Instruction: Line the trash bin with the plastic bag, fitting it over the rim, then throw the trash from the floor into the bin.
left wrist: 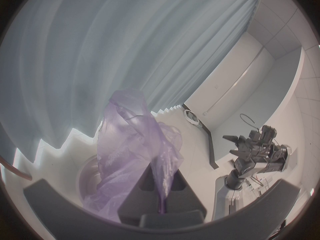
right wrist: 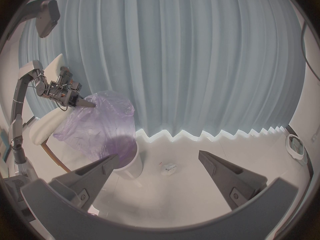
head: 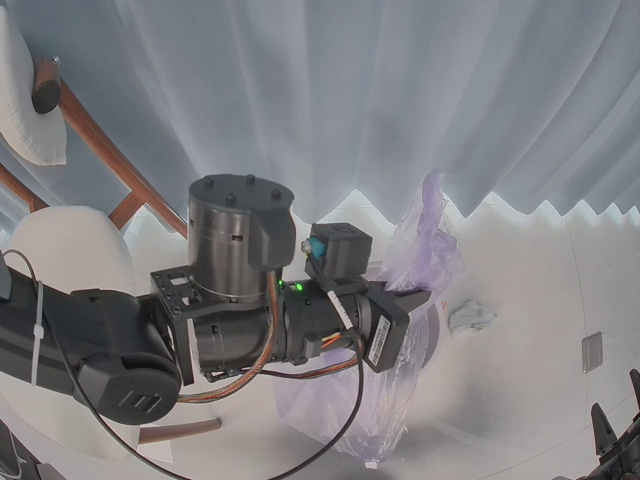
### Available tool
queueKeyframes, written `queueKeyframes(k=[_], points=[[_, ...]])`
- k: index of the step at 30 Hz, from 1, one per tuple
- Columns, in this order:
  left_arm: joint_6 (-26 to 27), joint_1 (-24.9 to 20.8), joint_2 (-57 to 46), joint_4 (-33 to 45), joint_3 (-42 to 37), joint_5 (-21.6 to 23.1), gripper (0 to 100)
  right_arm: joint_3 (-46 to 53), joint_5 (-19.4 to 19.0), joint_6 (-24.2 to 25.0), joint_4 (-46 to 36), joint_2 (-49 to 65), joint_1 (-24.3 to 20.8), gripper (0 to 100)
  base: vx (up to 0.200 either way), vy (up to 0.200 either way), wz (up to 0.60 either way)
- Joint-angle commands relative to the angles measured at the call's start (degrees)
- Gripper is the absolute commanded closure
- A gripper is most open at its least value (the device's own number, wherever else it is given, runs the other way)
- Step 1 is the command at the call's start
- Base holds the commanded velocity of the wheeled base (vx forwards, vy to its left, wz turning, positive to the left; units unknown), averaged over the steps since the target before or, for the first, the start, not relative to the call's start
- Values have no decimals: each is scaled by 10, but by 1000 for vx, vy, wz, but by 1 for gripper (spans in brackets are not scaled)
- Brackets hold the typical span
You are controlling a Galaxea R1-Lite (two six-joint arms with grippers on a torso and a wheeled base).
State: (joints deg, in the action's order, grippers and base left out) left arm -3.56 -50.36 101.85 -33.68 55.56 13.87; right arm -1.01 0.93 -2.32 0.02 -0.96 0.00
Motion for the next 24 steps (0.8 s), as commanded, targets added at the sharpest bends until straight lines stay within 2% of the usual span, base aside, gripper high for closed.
queueKeyframes(k=[1,3,5,6,7,8,10,11,12,13,15,16,20,22,23,24], points=[[-22,-2,-9,-8,17,1,100,9,-1,6,2,10,0,0,0,0,0],[-48,-5,-17,-20,18,1,100,10,0,11,2,10,0,0,0,0,0],[-80,-10,-23,-31,17,-2,100,-72,-3,27,47,-26,-1,0,0,0,0],[-88,-10,-24,-31,15,-3,100,-131,-3,42,67,-101,-5,0,0,0,0],[-89,-10,-24,-31,14,-3,100,-135,-3,44,70,-113,-6,0,0,0,0],[-97,-9,-21,-31,12,-4,100,-150,-2,72,96,-194,-26,0,0,0,0],[-100,-7,-10,-33,13,-7,100,-166,-32,156,96,-270,-83,0,0,0,0],[-100,-9,-4,-35,14,-8,100,-167,-55,179,96,-302,-107,0,0,0,0],[-100,-9,-3,-35,14,-8,100,-167,-58,184,95,-307,-111,0,0,0,0],[-100,-10,5,-41,17,-7,100,-174,-88,229,94,-369,-149,0,0,0,0],[-101,-16,6,-53,17,-8,100,-175,-97,266,94,-426,-171,0,0,0,0],[-101,-16,6,-54,17,-8,100,-174,-97,267,94,-430,-172,0,0,0,0],[-102,-25,6,-57,16,-21,100,-171,-141,275,97,-519,-236,0,0,0,0],[-102,-25,6,-58,16,-22,100,-171,-143,275,97,-521,-239,0,0,0,0],[-102,-27,8,-58,16,-35,100,-167,-163,274,98,-567,-296,0,0,0,0],[-102,-27,8,-58,16,-36,100,-164,-165,274,99,-584,-311,0,0,0,0]])
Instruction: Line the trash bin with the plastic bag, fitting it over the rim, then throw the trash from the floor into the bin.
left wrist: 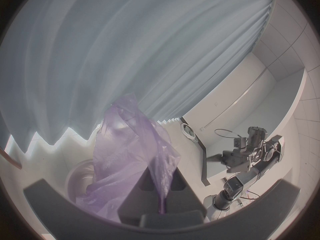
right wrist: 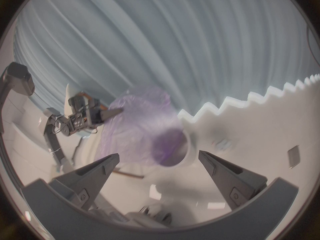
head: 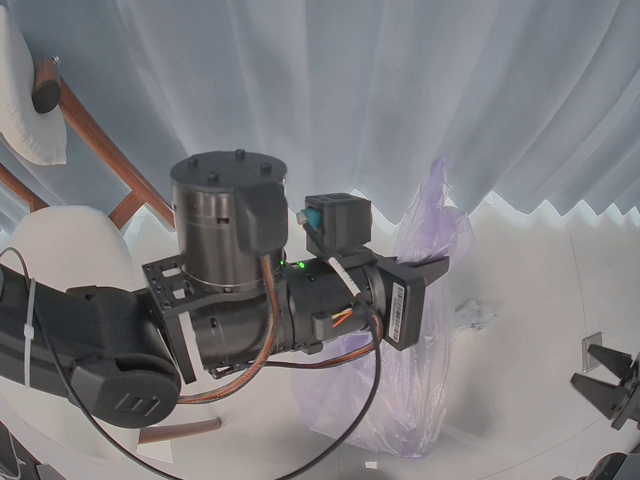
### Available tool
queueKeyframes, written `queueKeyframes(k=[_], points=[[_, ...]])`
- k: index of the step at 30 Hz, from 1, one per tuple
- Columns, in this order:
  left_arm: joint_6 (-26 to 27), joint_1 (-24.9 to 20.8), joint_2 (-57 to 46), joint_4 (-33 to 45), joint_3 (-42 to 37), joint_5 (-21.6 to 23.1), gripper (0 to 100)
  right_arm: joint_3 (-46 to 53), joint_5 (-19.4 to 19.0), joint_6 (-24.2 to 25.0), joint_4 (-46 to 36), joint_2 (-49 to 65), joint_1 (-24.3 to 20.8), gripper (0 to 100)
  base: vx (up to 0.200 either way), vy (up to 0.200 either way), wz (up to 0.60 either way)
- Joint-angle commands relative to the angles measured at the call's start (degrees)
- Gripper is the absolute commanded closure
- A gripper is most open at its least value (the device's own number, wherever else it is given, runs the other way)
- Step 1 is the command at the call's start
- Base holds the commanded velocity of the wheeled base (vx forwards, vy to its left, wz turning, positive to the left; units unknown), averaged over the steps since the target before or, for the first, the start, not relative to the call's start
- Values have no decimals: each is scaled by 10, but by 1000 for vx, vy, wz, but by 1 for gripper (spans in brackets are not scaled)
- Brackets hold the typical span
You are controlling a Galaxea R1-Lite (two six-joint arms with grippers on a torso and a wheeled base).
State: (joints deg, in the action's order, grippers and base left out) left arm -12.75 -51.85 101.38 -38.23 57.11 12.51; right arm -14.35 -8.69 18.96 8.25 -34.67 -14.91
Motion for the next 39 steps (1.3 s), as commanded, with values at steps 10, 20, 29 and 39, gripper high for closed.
queueKeyframes(k=[10,20,29,39], points=[[-51,-19,22,-26,-2,-33,100,7,-91,64,133,-448,-258,0,0,0,0],[-69,-19,21,-33,-10,-44,100,20,-104,61,309,-653,-299,0,0,0,0],[-69,-22,22,-40,-16,-45,100,25,-99,118,571,-832,-301,100,0,0,0],[-69,-22,22,-40,-14,-52,100,8,-19,268,770,-938,-362,100,0,0,0]])
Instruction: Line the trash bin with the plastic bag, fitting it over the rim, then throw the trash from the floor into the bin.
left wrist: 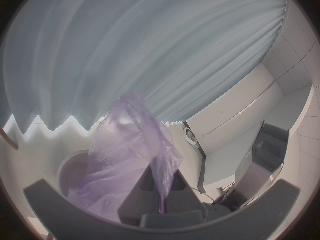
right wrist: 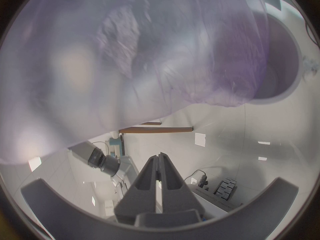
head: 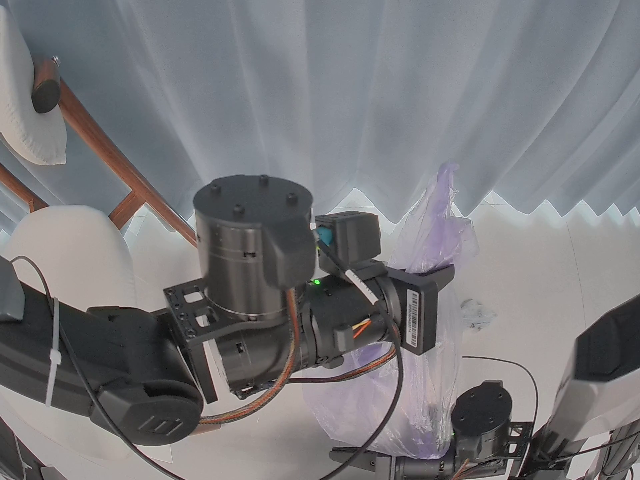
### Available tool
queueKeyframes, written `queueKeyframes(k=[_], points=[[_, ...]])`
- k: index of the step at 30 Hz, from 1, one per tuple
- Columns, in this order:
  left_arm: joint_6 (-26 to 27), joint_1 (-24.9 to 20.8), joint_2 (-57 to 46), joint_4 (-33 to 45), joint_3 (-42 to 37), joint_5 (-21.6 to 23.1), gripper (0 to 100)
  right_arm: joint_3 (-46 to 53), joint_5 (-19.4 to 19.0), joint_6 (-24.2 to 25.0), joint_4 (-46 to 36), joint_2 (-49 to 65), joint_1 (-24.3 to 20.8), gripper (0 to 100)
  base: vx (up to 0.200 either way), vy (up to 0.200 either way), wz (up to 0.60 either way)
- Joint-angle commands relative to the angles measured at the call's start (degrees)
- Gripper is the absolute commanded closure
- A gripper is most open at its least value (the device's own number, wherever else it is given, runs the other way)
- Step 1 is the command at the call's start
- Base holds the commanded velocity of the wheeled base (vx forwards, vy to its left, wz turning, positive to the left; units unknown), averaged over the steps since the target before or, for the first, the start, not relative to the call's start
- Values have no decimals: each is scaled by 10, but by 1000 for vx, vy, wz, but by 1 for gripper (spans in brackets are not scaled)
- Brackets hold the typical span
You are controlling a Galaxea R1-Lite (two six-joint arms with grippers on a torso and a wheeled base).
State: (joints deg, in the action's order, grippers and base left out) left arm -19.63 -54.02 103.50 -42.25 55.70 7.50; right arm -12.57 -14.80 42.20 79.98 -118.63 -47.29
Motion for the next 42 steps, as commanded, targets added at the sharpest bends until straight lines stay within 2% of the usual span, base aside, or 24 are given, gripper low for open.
queueKeyframes(k=[1,2,4,7,8,10,12,13,19,20,22,29,36,38,41,42], points=[[-1,0,1,0,0,-2,100,-10,43,36,53,-99,-38,100,0,0,0],[0,0,1,0,0,-2,100,-10,76,41,99,-136,-50,100,0,0,0],[1,0,1,-1,3,-2,100,-18,101,46,100,-152,-53,100,0,0,0],[2,-3,0,-1,4,-2,100,-43,110,64,100,-151,-50,100,0,0,0],[2,-4,-1,-1,4,-3,100,-74,125,92,100,-149,-44,100,0,0,0],[2,-4,-1,-1,4,-5,100,-106,158,116,100,-147,-34,100,0,0,0],[2,-4,-1,-1,4,-5,100,-106,158,116,100,-147,-34,100,0,0,0],[2,-4,-1,-1,4,-11,100,-150,195,133,100,-153,-11,100,0,0,0],[1,-4,-2,0,3,-12,100,-197,219,148,100,-151,29,100,0,0,0],[2,-4,-2,0,3,-12,100,-217,239,152,100,-151,48,100,0,0,0],[2,-4,-3,0,3,-12,100,-233,251,151,100,-151,70,100,0,0,0],[1,-4,-3,0,1,-13,100,-257,252,151,100,-135,134,100,0,0,0],[1,-4,-1,5,-7,-20,100,-244,252,146,100,-129,155,100,0,0,0],[2,-4,-1,8,-22,-20,100,-213,252,133,100,-127,132,100,0,0,0],[4,-4,-1,9,-34,-29,100,-152,253,104,100,-124,55,100,0,0,0],[4,-4,-1,9,-34,-29,100,-152,253,104,100,-124,55,100,0,0,0]])
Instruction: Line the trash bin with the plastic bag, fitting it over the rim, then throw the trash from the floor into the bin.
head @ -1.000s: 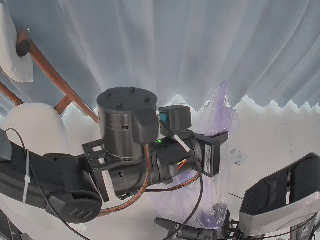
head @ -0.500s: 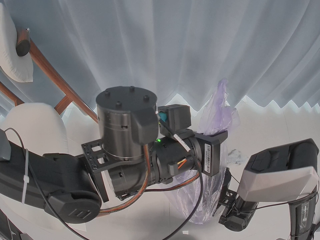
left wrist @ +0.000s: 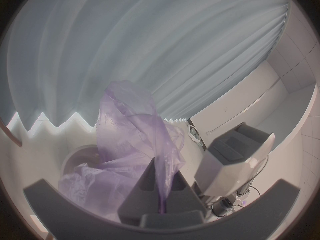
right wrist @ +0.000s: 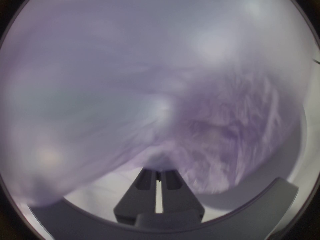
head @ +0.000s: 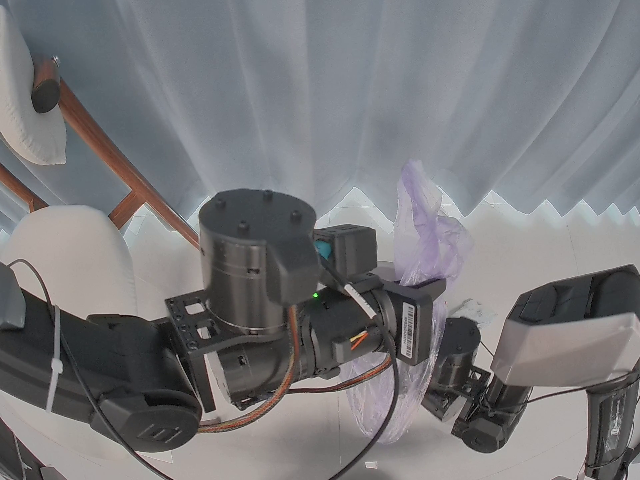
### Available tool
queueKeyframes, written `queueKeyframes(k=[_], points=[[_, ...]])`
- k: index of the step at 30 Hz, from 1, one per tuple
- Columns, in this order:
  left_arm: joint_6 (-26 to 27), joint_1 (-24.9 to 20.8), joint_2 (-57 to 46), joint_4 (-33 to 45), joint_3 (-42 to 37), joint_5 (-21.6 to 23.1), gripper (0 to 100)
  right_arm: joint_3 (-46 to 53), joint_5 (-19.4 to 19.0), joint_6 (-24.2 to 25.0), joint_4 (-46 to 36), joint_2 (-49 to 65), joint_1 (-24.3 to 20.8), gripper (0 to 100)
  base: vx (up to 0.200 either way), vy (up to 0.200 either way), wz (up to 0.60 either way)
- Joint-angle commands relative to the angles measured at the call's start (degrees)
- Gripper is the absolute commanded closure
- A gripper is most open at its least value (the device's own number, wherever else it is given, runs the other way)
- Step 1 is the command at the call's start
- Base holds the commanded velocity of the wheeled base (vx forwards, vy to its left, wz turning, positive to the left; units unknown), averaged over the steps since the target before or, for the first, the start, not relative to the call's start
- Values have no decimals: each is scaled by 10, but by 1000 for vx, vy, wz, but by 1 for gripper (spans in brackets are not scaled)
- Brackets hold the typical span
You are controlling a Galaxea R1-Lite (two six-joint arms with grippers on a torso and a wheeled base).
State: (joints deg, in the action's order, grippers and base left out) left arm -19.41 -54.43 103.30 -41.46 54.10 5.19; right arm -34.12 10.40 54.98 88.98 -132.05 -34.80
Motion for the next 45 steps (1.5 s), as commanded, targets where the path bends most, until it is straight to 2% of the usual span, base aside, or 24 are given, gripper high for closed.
queueKeyframes(k=[1,2,3,4,7,8,9,11,13,14,17,21,23,25,26,27,28,33,37,41,42,43,45], points=[[2,0,1,12,-18,-9,100,101,1,-33,10,20,-116,100,0,0,0],[2,0,1,12,-18,-9,100,101,1,-33,10,20,-116,100,0,0,0],[2,1,2,21,-19,-16,100,135,0,-29,10,51,-156,100,0,0,0],[2,1,2,25,-22,-25,100,151,-2,-28,10,71,-173,100,0,0,0],[2,5,5,39,-26,-43,100,200,-10,-22,10,114,-200,100,0,0,0],[2,5,5,39,-26,-43,100,200,-10,-22,10,114,-200,100,0,0,0],[2,6,8,45,-27,-46,100,273,-22,-26,10,154,-206,100,0,0,0],[2,7,15,45,-27,-46,100,341,-38,-27,10,196,-205,100,0,0,0],[2,7,16,45,-27,-46,100,341,-41,-21,4,224,-202,100,0,0,0],[2,6,22,45,-27,-46,100,340,-40,-8,-21,276,-178,100,0,0,0],[2,6,27,45,-26,-46,100,341,-48,-14,-85,340,-112,100,0,0,0],[3,4,32,46,-26,-46,100,341,-95,-66,-166,387,-2,100,0,0,0],[3,-1,30,46,-29,-46,100,335,-108,-95,-174,382,69,100,0,0,0],[3,-4,26,46,-37,-46,100,326,-116,-113,-175,371,110,100,0,0,0],[3,-7,22,45,-46,-46,100,317,-121,-136,-173,355,154,100,0,0,0],[3,-7,22,45,-46,-46,100,317,-121,-136,-173,355,154,100,0,0,0],[4,-10,12,45,-58,-46,100,300,-129,-166,-169,333,222,100,0,0,0],[4,-13,-4,45,-73,-46,100,227,-213,-204,-166,290,354,100,0,0,0],[6,-13,-11,38,-90,-41,100,169,-231,-264,-158,226,378,100,0,0,0],[6,-15,-21,30,-102,-41,100,132,-252,-316,-57,137,374,100,0,0,0],[6,-15,-21,30,-102,-41,100,132,-252,-316,-57,137,374,100,0,0,0],[5,-15,-25,23,-112,-40,100,116,-269,-342,7,87,367,100,0,0,0],[4,-15,-31,22,-121,-40,100,98,-276,-377,10,53,352,100,0,0,0]])
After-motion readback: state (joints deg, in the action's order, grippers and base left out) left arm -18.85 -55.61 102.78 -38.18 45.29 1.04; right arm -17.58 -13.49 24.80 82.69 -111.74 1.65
